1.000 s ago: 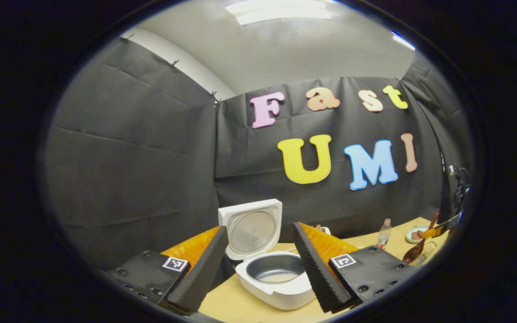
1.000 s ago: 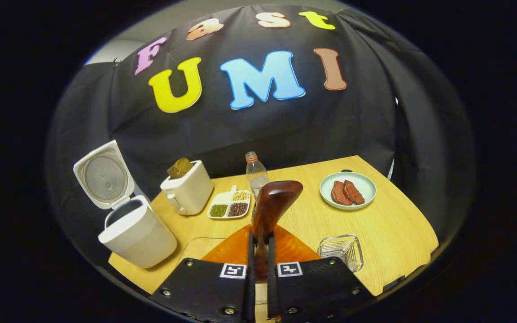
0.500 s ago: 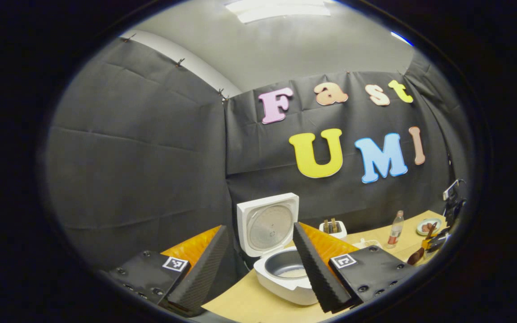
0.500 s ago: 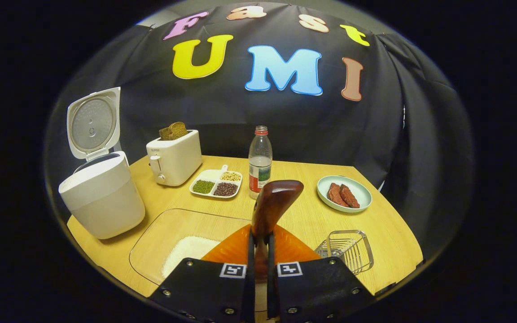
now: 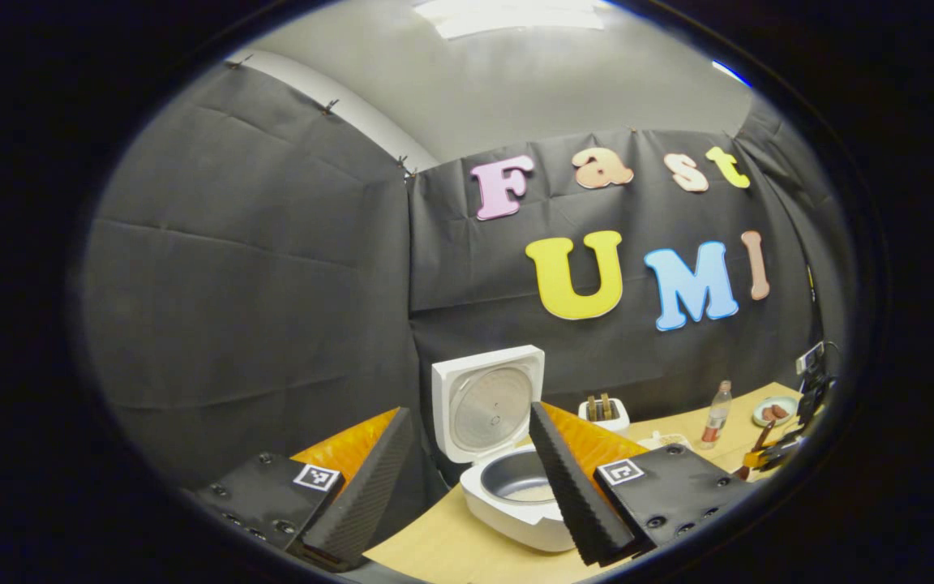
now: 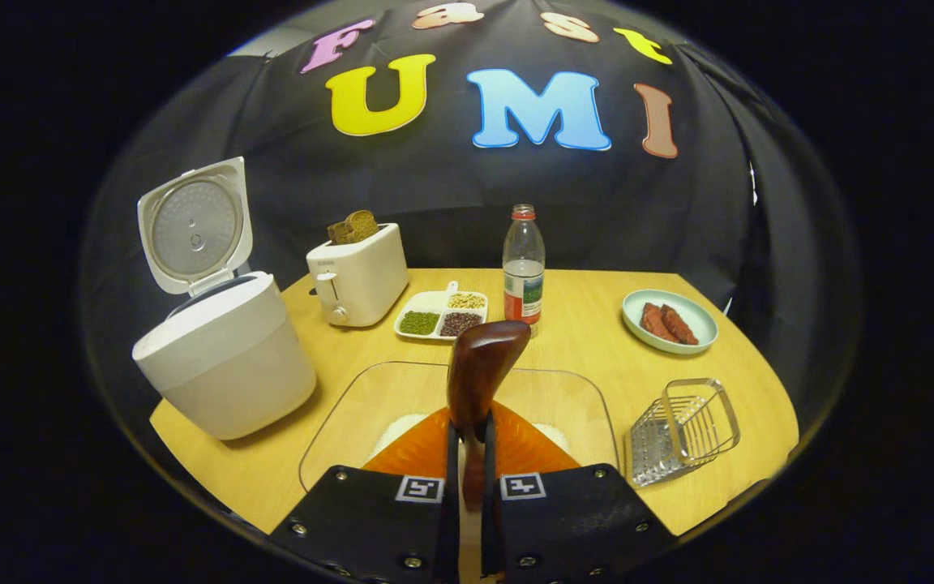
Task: Close the left gripper, press the button to open the rice cooker; take a wooden spoon from the chopstick holder with the right hand, scoop a spoonful of rice and pour it into the rice cooker, then put the wooden spoon back into the chopstick holder.
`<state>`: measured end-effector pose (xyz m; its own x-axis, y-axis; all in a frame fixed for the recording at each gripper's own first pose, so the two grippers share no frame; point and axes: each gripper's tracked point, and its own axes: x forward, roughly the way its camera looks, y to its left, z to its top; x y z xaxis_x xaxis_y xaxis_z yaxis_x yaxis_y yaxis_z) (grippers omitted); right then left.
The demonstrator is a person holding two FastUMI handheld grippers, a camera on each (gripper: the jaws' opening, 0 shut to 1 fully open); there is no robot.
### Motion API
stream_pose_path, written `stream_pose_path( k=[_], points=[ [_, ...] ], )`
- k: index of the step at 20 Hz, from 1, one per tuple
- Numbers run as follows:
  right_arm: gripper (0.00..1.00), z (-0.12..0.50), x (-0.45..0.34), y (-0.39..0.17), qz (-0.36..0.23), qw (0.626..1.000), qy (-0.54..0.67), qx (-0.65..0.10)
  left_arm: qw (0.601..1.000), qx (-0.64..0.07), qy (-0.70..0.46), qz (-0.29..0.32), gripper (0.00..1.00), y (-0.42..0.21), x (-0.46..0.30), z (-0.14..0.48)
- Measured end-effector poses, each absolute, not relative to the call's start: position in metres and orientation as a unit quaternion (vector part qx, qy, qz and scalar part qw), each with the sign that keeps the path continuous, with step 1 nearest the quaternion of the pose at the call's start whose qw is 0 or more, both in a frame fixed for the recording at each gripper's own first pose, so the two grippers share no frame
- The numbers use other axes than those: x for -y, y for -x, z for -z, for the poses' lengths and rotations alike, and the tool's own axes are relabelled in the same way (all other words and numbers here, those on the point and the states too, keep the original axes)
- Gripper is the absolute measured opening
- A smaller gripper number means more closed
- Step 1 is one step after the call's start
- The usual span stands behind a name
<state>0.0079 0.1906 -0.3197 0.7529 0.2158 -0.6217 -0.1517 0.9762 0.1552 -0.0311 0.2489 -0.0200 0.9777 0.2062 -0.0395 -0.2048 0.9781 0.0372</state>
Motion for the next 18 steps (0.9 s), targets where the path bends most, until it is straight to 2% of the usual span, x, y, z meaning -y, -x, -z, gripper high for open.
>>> stream_pose_path(
  k=[4,11,18],
  points=[
    [0.11,0.323,-0.199,-0.006,-0.098,0.912,-0.162,-0.363,0.995,-0.022,-0.015,-0.101,0.99,0.031,-0.247,0.021],
    [0.11,0.330,-0.176,-0.010,-0.068,0.837,-0.370,-0.397,0.995,-0.018,-0.005,-0.093,0.98,0.023,-0.231,0.014],
    [0.11,0.312,-0.143,-0.025,-0.050,0.809,-0.454,-0.371,0.996,-0.013,-0.010,-0.088,0.99,0.020,-0.223,0.009]
  ],
)
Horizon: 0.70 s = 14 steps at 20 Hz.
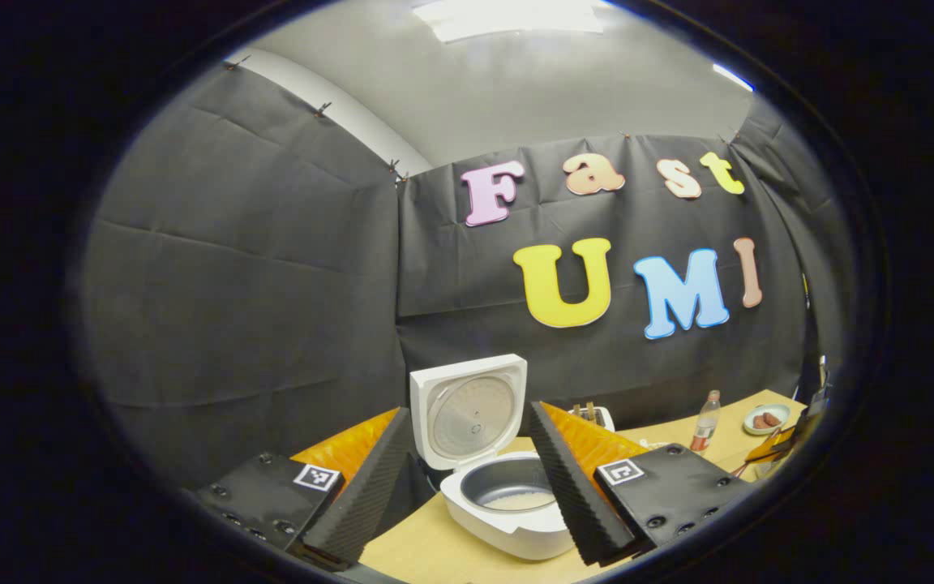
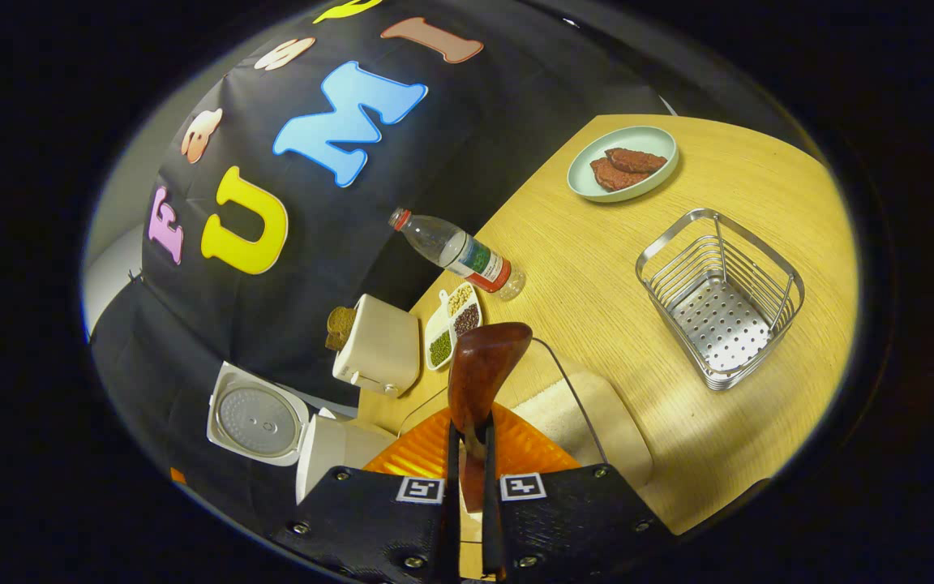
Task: Close the left gripper, press the button to open the rice cooker; take a wooden spoon from the chopstick holder with the right hand, scoop a spoonful of rice and pour it into the rice cooker, then put the wooden spoon back into the chopstick holder.
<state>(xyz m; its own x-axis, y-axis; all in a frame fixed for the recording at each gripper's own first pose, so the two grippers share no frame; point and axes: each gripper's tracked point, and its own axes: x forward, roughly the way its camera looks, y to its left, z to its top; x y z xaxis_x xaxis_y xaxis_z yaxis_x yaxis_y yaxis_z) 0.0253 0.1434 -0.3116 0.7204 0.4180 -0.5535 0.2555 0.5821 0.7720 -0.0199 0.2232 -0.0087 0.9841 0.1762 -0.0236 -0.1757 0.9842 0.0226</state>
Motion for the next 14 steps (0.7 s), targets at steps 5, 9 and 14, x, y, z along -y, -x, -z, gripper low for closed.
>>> stream_pose_path(
  k=[5,9,14],
  points=[
    [0.11,0.279,-0.147,-0.038,-0.069,0.776,-0.521,-0.348,0.996,-0.006,-0.018,-0.085,0.99,0.015,-0.223,0.002],
    [0.11,0.253,-0.167,-0.044,-0.098,0.771,-0.528,-0.343,0.996,0.000,-0.008,-0.092,1.00,0.017,-0.229,-0.003],
    [0.11,0.223,-0.205,-0.057,-0.140,0.770,-0.521,-0.339,0.995,-0.010,-0.007,-0.102,0.99,0.020,-0.243,0.009]
  ],
)
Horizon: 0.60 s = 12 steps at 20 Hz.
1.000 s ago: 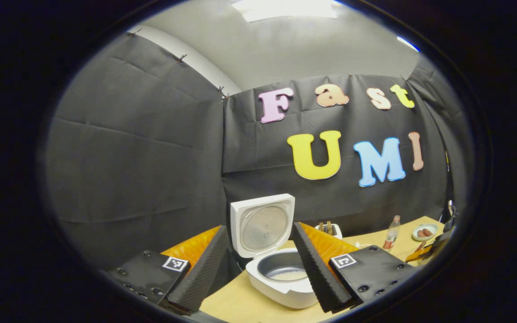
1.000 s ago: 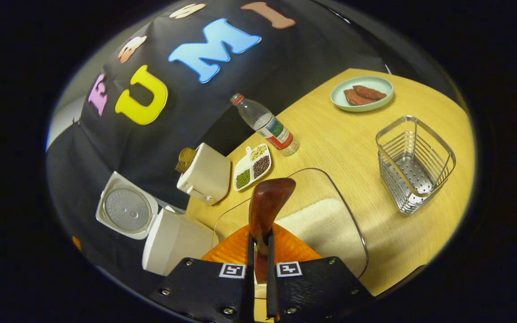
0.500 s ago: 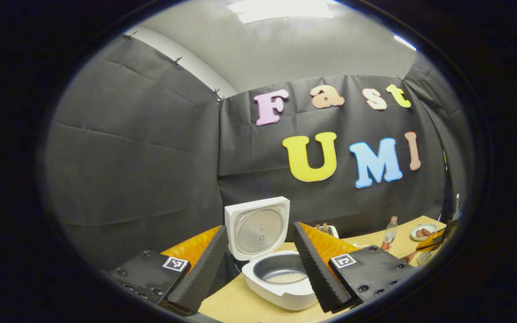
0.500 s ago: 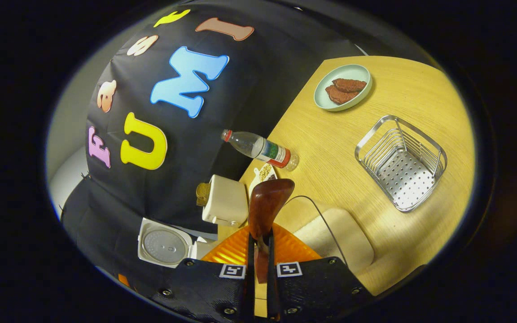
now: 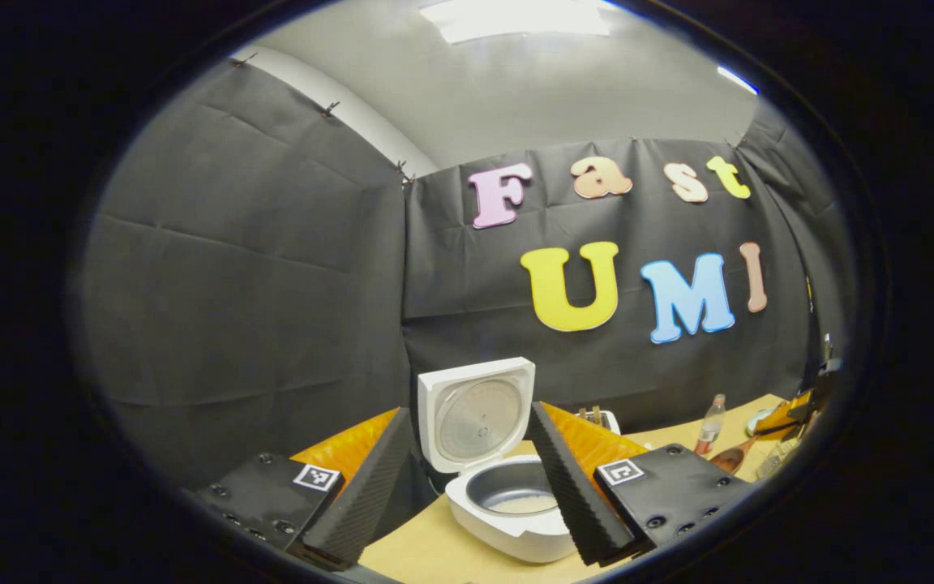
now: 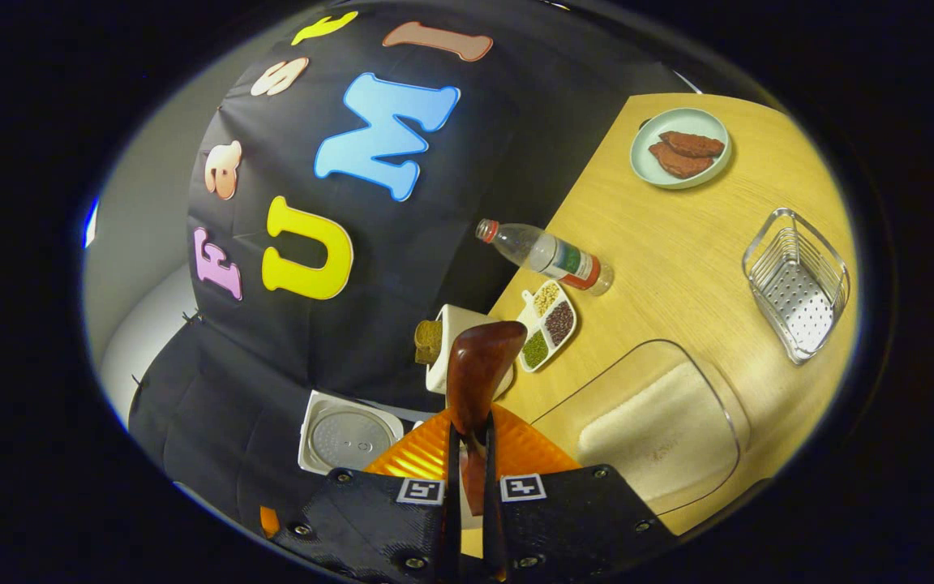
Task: Close the left gripper, press the button to open the rice cooker; take a wooden spoon from the chopstick holder with the right hand, scoop a spoonful of rice and pour it into the rice cooker, then put the wooden spoon back into the chopstick holder.
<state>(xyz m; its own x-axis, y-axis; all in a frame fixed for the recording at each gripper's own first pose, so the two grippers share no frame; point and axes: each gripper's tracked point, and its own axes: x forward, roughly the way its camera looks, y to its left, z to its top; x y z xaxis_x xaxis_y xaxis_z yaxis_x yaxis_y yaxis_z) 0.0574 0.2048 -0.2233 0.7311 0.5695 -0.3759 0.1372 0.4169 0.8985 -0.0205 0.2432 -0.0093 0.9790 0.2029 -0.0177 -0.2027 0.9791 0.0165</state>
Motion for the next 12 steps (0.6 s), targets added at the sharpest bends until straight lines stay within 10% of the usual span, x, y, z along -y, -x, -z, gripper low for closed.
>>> stream_pose_path(
  k=[12],
  points=[
    [0.11,0.159,-0.332,-0.096,-0.237,0.773,-0.491,-0.326,0.985,-0.021,-0.008,-0.169,0.99,0.060,-0.315,0.031]
  ],
)
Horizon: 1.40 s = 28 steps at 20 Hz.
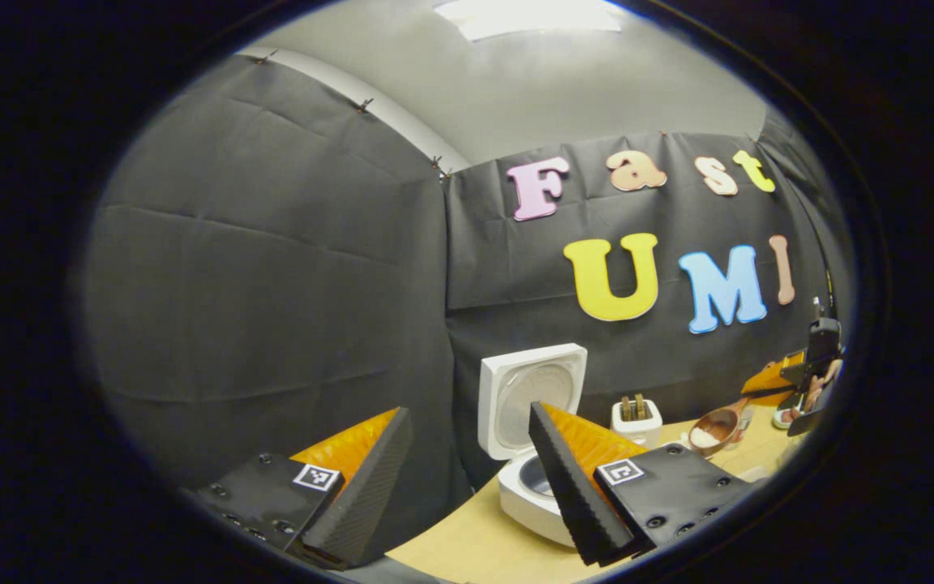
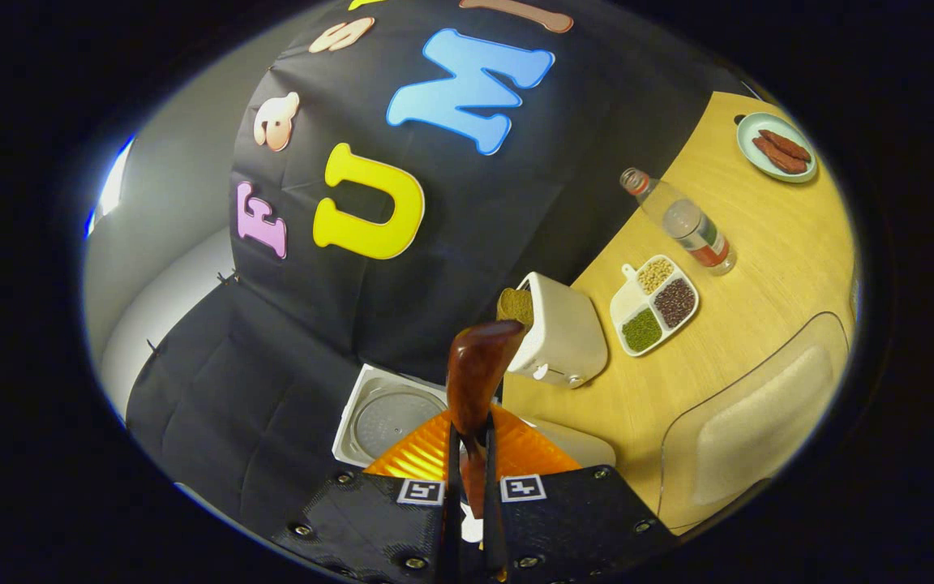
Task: Close the left gripper, press the button to open the rice cooker; take a wooden spoon from the chopstick holder with the right hand, scoop a spoonful of rice and pour it into the rice cooker, then put the wooden spoon back into the chopstick holder.
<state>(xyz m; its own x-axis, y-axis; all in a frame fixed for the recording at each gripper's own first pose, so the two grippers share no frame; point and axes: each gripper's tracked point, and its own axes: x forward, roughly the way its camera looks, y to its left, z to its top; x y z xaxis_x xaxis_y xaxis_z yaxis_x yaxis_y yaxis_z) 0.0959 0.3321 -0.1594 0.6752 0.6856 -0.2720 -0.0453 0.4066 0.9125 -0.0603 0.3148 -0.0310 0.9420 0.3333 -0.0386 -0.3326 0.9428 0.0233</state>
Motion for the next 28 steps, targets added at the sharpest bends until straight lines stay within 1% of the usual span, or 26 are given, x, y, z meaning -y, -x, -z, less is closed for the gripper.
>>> stream_pose_path(
  k=[5,9,11,16,19,25,28],
  points=[
    [0.10,0.153,-0.391,-0.108,-0.267,0.775,-0.472,-0.325,0.979,-0.041,-0.010,-0.198,0.99,0.085,-0.344,0.045],
    [0.11,0.156,-0.441,-0.120,-0.278,0.768,-0.472,-0.331,0.973,-0.056,0.001,-0.224,0.99,0.109,-0.366,0.053],
    [0.10,0.159,-0.461,-0.123,-0.283,0.771,-0.462,-0.335,0.970,-0.062,0.001,-0.236,1.00,0.116,-0.374,0.054],
    [0.11,0.178,-0.511,-0.119,-0.302,0.793,-0.403,-0.343,0.963,-0.073,-0.004,-0.259,0.99,0.134,-0.392,0.064],
    [0.11,0.191,-0.532,-0.117,-0.313,0.816,-0.349,-0.338,0.959,-0.084,0.000,-0.271,0.99,0.145,-0.400,0.074],
    [0.10,0.202,-0.546,-0.112,-0.334,0.872,-0.195,-0.299,0.955,-0.089,0.008,-0.284,0.99,0.149,-0.407,0.080],
    [0.10,0.197,-0.546,-0.111,-0.345,0.890,-0.129,-0.269,0.954,-0.092,0.011,-0.286,0.99,0.148,-0.407,0.084]
  ],
)
